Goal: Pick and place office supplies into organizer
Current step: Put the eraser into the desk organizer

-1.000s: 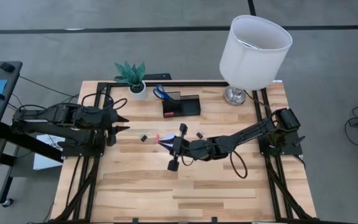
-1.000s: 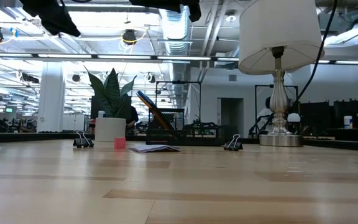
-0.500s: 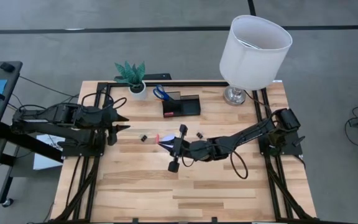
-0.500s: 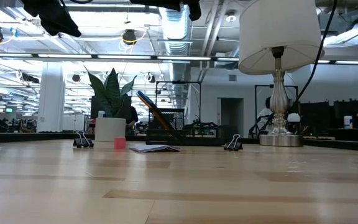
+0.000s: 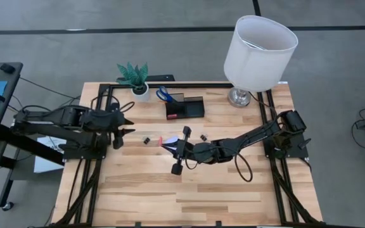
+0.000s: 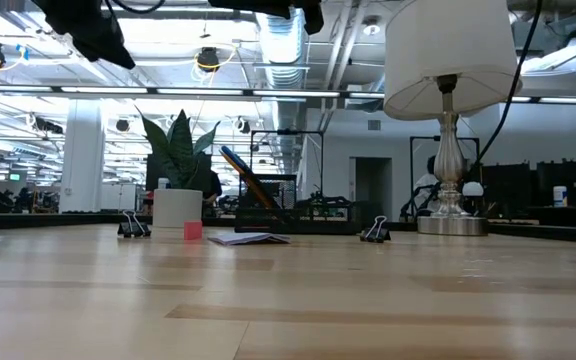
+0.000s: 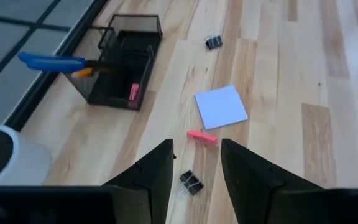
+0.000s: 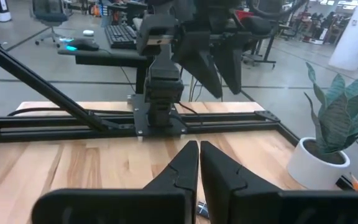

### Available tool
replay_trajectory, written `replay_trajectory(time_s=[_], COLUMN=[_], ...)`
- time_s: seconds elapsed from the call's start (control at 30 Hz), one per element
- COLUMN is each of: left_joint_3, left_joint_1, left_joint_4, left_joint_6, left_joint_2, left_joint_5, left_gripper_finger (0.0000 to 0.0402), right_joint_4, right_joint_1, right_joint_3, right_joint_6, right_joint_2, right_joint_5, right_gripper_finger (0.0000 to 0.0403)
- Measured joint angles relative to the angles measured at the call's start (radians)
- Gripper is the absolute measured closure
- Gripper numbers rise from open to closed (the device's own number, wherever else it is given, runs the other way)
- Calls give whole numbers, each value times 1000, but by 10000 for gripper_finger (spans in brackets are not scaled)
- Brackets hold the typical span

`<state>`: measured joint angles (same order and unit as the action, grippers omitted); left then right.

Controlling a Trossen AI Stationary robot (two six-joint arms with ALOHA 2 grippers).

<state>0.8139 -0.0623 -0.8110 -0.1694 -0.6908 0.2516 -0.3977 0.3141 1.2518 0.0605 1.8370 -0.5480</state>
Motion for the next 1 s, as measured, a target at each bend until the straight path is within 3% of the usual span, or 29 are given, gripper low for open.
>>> replay_trajectory(time_s=[0.33,1.0], left_joint_3=[0,0], left_joint_1=[0,-3], left_joint_4=[-6,-4], left_joint_6=[-15,-128], left_joint_2=[-111,-179], left_joint_5=[-9,-62], left_gripper_finger=[276,276], right_joint_4=[4,37], right_joint_1=[5,20], right_joint_3=[0,0], right_joint_6=[0,-12], right_joint_2=[0,0], right_joint_5=[0,0], right_gripper_finger=[392,399])
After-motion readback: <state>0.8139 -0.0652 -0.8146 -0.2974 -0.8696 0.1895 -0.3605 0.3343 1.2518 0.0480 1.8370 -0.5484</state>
